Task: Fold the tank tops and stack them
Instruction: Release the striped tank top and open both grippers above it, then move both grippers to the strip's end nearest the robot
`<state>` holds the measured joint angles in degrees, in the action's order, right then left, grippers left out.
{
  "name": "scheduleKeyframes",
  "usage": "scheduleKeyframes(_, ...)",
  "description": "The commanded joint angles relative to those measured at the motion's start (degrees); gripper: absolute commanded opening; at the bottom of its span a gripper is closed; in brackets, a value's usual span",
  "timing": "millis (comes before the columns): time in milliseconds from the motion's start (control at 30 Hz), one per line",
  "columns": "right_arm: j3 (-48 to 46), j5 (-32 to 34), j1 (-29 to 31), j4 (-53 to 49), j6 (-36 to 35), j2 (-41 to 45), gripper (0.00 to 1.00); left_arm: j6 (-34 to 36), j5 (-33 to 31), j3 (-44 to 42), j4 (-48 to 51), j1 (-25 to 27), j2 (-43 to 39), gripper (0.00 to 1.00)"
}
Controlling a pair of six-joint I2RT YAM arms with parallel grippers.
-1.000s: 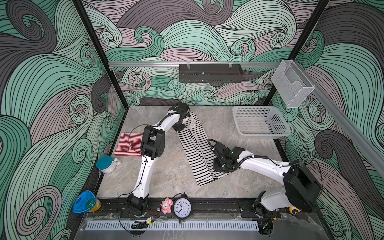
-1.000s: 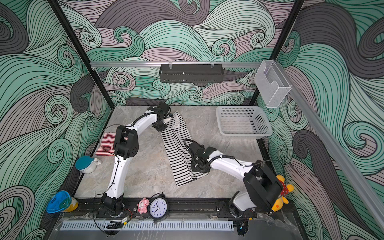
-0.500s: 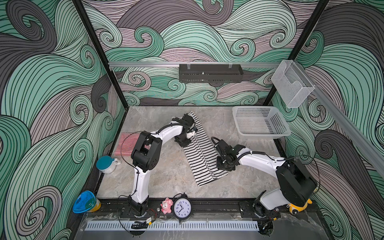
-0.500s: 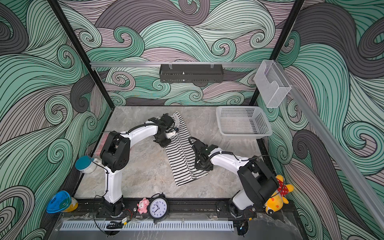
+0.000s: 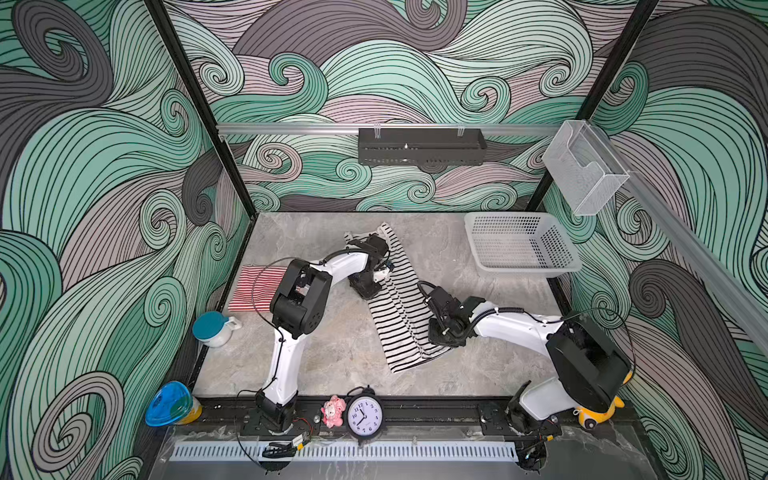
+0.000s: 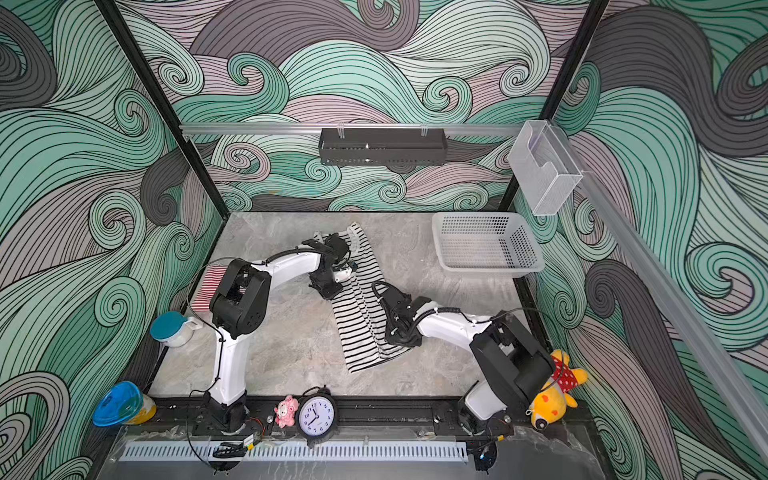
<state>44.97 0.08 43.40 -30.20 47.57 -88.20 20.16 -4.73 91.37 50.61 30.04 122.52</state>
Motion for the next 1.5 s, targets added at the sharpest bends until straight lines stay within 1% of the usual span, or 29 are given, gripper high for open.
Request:
scheduleKeyframes(0, -1.4, -1.0, 2.4, -0.5, 3.9, -2.6, 0.34, 1.6, -7.6, 1.6, -2.9, -1.7, 4.2, 0.23)
scheduleKeyframes(133, -1.5, -1.1, 5.5, 0.6, 7.2, -2.8, 0.34, 2.3, -8.3, 8.8, -0.1, -6.2, 7.6, 0.23)
scheduleKeyframes(300, 0.9, -2.9, 9.6, 3.2, 10.4, -5.9, 0.34, 4.3, -7.3, 17.6, 3.8, -9.4, 11.7, 0.23)
scheduleKeyframes(400, 3.2, -4.6, 10.8, 3.9, 11.4, -7.5, 0.33, 4.8, -7.1, 20.0, 3.9, -10.3, 12.9, 0.23)
scheduleKeyframes(500, 3.8, -4.2, 11.2, 4.4, 12.5, -5.6, 0.34, 3.7, -6.4, 20.2, 3.6, -11.4, 12.0, 0.23)
scheduleKeyframes(567, 4.3, -2.5, 11.1, 2.2, 12.4, -3.3, 0.35, 2.8, -5.6, 18.2, 2.9, -12.1, 9.7, 0.23)
scheduleKeyframes(633, 4.4, -1.1, 10.9, 0.7, 10.9, -0.2, 0.39, 2.3, -5.0, 14.1, 1.3, -12.1, 5.7, 0.24)
scheduleKeyframes(767, 3.2, -2.4, 9.8, 0.7, 9.7, 5.7, 0.52, 1.0, -1.3, 3.1, -2.4, -11.8, -4.3, 0.27)
scheduleKeyframes(800, 2.3, -2.9, 9.4, 1.0, 9.7, 6.9, 0.53, 0.8, -0.3, -0.1, -3.5, -11.5, -7.2, 0.27)
scheduleKeyframes(833, 1.1, -3.5, 9.0, 1.5, 10.0, 8.2, 0.54, 0.9, 0.3, -3.2, -4.5, -11.1, -9.9, 0.30)
scheduleKeyframes(900, -2.2, -5.4, 7.8, 3.9, 11.2, 10.2, 0.53, 0.9, 1.3, -8.8, -6.0, -10.2, -14.5, 0.31)
scheduleKeyframes(967, -6.2, -7.7, 6.6, 7.8, 12.8, 12.2, 0.53, 0.6, 2.5, -14.0, -7.4, -9.5, -19.0, 0.34)
scheduleKeyframes(1033, -10.3, -9.3, 5.9, 13.0, 15.0, 14.3, 0.52, 0.8, 3.9, -18.9, -8.4, -8.5, -22.9, 0.34)
scheduleKeyframes(1200, -17.2, -11.7, 5.0, 22.2, 20.2, 16.9, 0.49, 0.1, 4.4, -27.7, -10.6, -5.4, -29.7, 0.34)
scheduleKeyframes(1333, -21.5, -12.2, 4.5, 27.8, 25.3, 16.8, 0.46, -0.8, 5.5, -32.1, -11.2, -3.5, -33.0, 0.34)
scheduleKeyframes(1400, -21.6, -11.8, 4.6, 26.3, 26.6, 16.4, 0.42, -0.3, 6.4, -33.4, -11.1, -3.0, -33.9, 0.34)
scheduleKeyframes(1467, -21.0, -11.6, 5.0, 23.5, 26.7, 16.6, 0.41, 0.5, 6.8, -34.2, -10.4, -2.5, -34.4, 0.34)
